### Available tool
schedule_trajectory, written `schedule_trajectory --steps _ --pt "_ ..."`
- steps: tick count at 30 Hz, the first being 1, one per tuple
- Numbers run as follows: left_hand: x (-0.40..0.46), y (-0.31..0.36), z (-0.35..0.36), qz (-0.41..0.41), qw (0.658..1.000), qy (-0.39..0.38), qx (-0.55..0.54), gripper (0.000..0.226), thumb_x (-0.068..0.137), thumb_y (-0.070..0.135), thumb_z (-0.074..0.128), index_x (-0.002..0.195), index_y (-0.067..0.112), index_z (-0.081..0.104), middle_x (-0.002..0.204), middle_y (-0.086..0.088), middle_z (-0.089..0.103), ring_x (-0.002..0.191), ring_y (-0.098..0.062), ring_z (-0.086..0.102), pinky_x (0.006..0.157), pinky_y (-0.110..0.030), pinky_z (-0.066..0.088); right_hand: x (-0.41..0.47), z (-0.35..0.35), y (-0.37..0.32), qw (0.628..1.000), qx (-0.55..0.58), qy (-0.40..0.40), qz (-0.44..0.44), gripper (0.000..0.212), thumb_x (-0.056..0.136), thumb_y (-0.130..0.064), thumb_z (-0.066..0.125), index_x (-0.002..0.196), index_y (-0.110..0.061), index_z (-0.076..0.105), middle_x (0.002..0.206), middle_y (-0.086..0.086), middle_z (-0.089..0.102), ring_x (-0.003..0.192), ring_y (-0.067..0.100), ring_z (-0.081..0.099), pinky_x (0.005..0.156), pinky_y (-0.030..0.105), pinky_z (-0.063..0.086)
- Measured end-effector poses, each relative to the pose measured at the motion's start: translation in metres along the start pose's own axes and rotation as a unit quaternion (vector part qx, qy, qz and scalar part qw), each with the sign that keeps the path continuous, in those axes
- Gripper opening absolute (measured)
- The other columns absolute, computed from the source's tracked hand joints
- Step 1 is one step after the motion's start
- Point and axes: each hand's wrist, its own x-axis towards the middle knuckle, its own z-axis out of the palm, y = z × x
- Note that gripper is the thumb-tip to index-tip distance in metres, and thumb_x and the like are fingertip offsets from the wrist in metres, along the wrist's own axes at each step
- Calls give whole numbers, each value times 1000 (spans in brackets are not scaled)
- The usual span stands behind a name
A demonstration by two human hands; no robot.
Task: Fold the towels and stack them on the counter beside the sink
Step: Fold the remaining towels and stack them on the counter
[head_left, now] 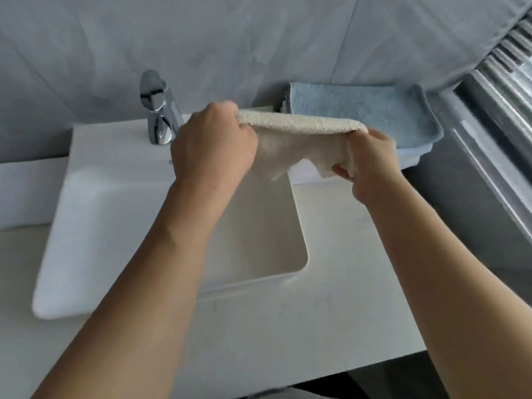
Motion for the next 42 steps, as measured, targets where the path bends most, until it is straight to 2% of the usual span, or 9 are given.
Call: schedule_trajectory --steps 7,13,15,18,21,30,33,37,42 --pt "57 93 36 18 996 90 17 25 86 6 43 101 11 61 81 -8 51 76 -36 44 65 -37 30 112 -52 -49 990 0 -30 -139 19 81 -8 57 67 -17 63 61 -7 53 58 6 48 70 32 51" --pt "102 144 90 163 959 227 36 43 78 -6 44 113 12 63 117 -8 64 94 -37 61 60 -38 35 202 -92 -90 951 -48 -1 -307 31 77 -11 54 99 -17 75 73 -12 68 69 2 60 66 21 51" --pt "110 141 123 227 947 217 71 47 75 -2 41 113 12 65 122 -8 65 100 -37 61 76 -44 48 226 -105 -80 916 -149 13 -372 37 78 -10 50 104 -19 74 76 -11 68 68 -1 57 65 17 47" --pt "103 112 187 266 950 48 157 53 79 0 42 127 14 62 146 -10 51 126 -39 51 108 -60 36 260 -124 -33 819 -356 -39 -448 39 72 -7 51 101 -6 76 102 8 73 101 23 63 92 25 46" --pt "79 86 234 220 946 -113 210 67 87 5 55 150 25 42 163 -2 27 146 -35 28 117 -63 19 273 -140 21 784 -485 -128 -366 36 73 -2 54 101 -5 77 117 8 69 117 28 56 105 30 41" --pt "94 95 236 187 968 -43 160 81 72 -6 58 149 8 39 155 -16 37 141 -40 35 120 -53 22 277 -140 28 890 -331 -133 -285 45 77 -40 41 100 -19 74 140 1 49 135 23 34 109 24 19" --pt "98 97 236 251 948 -14 196 61 81 -5 38 140 4 50 149 -18 47 137 -43 43 117 -55 29 283 -131 13 967 -197 -20 -159 27 72 -40 52 90 -37 72 132 -3 52 123 21 50 104 47 44" --pt "94 101 237 198 927 -140 287 63 96 14 36 157 16 21 166 -9 15 152 -36 16 121 -55 15 306 -117 -5 969 -239 53 6 38 62 -31 52 99 -27 61 117 0 53 94 25 59 70 34 54" --pt "114 117 217 100 942 -308 83 96 86 40 59 159 32 -3 165 6 -17 151 -25 -21 120 -55 -13 327 -101 -24 934 -323 137 67 68 78 -26 62 137 -15 31 143 11 33 127 32 42 103 43 44"
